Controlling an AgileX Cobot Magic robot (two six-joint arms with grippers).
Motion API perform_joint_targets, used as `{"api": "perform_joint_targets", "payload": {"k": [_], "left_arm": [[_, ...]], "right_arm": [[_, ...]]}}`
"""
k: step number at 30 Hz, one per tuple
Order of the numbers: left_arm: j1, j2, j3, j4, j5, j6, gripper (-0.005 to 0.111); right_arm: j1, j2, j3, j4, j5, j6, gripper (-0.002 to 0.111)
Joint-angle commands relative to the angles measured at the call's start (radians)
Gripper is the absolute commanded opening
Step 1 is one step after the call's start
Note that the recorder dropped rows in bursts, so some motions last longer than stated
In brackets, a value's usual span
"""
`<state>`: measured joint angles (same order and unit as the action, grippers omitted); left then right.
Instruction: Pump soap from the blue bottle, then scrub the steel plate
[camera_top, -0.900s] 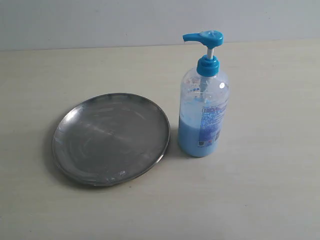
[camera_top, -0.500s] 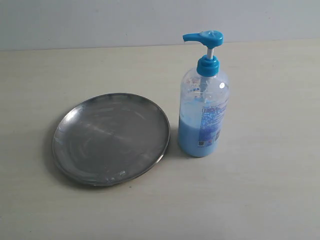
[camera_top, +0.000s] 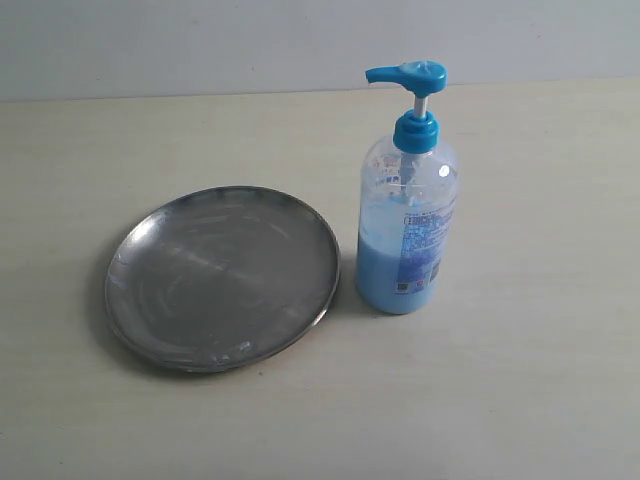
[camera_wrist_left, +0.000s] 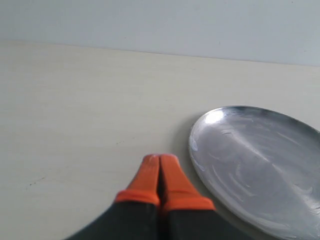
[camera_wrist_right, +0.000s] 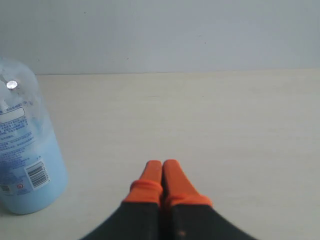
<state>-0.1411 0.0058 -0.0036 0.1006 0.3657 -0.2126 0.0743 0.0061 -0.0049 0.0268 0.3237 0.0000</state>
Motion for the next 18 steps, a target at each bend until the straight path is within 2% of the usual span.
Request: {"api": "perform_joint_targets", "payload": {"k": [1,4,12,18], "left_arm": [[0.002,-0.006,0.004,0.001,-0.009,-0.001,0.000],[0.002,-0.006,0.004,0.001,-0.009,-0.001,0.000],[0.002,-0.006,0.004,0.001,-0.009,-0.001,0.000],[0.002,-0.006,0.004,0.001,-0.009,-0.001,0.000]], "right_arm": [[-0.004,-0.006,0.005,-0.004,-0.126,0.000,0.000],[-0.004,-0.006,0.005,-0.004,-0.297,0.000,0.000],[-0.004,-0.006,0.005,-0.004,-0.364,0.000,0.000],[-0.004,-0.006,0.005,-0.004,-0.510,0.000,0.000]]}}
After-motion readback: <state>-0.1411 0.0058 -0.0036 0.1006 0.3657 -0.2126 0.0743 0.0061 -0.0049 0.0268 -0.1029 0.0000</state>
